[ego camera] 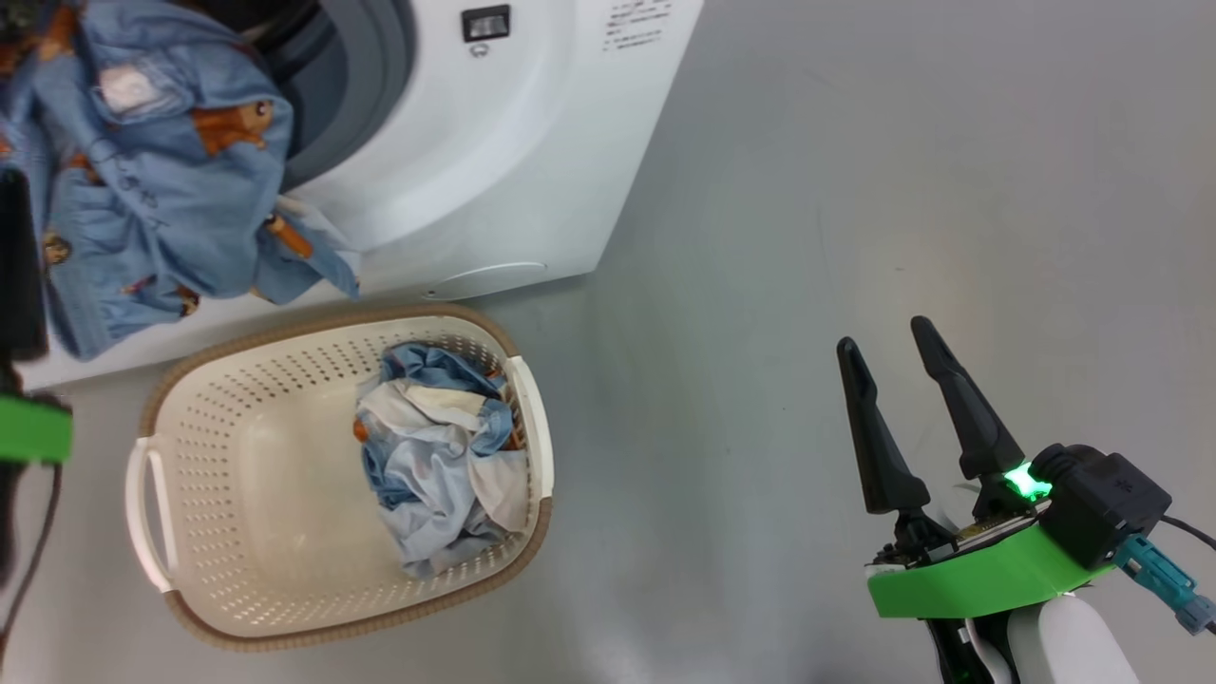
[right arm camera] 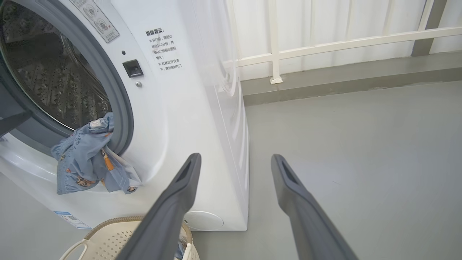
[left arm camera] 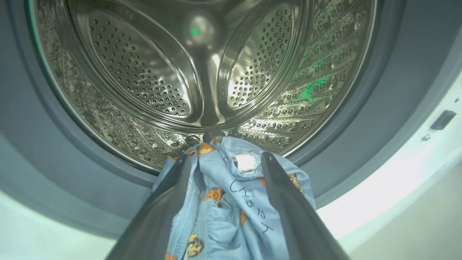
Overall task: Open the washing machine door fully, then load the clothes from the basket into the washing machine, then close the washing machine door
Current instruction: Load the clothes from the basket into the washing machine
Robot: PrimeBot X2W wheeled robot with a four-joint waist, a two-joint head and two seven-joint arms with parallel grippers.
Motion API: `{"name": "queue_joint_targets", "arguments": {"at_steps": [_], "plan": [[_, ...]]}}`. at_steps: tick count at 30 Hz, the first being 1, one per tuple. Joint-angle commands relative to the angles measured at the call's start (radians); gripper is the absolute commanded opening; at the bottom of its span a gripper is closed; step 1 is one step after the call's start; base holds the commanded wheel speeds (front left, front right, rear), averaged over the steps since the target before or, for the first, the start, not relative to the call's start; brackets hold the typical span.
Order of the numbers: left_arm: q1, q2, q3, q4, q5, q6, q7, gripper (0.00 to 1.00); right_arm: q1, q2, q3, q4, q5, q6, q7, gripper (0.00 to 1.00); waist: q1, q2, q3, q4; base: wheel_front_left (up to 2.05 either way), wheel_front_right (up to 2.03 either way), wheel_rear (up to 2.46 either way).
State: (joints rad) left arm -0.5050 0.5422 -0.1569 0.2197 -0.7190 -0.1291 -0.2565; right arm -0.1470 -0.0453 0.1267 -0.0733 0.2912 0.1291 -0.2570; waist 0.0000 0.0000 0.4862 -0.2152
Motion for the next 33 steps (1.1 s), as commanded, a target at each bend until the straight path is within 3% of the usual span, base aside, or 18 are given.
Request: {"name": "queue_joint_targets", "arguments": {"at_steps": [1,13,20,27,33], "plan": [[0.042,0.046,0.058,-0.053,0.014,-0.002,-0.005,1.00,-0.007,-0.005,0.017,-0.016,-0.011,0.002,-0.005,1.00,0.0000,0.0000,-0.011,0.012,0.00,0.00,0.00],[0.343,0.024,0.243,-0.232,0.024,-0.002,-0.005,1.00,0.004,-0.005,0.000,-0.028,-0.006,0.002,-0.005,1.00,0.0000,0.0000,-0.013,0.021,0.00,0.00,0.00],[0.456,-0.010,0.285,-0.312,0.007,-0.002,-0.005,1.00,0.005,-0.005,-0.012,-0.024,-0.012,0.002,-0.005,1.00,0.0000,0.0000,-0.036,0.034,0.00,0.00,0.00],[0.535,0.002,0.290,-0.368,0.021,-0.002,-0.005,1.00,0.003,-0.005,-0.021,-0.012,-0.015,0.002,-0.005,1.00,0.0000,0.0000,-0.051,0.044,0.00,0.00,0.00],[0.571,-0.021,0.316,-0.381,0.035,-0.002,-0.005,1.00,0.004,-0.005,-0.028,-0.003,-0.027,0.002,-0.005,1.00,0.0000,0.0000,-0.060,0.058,0.00,0.00,0.00]]}}
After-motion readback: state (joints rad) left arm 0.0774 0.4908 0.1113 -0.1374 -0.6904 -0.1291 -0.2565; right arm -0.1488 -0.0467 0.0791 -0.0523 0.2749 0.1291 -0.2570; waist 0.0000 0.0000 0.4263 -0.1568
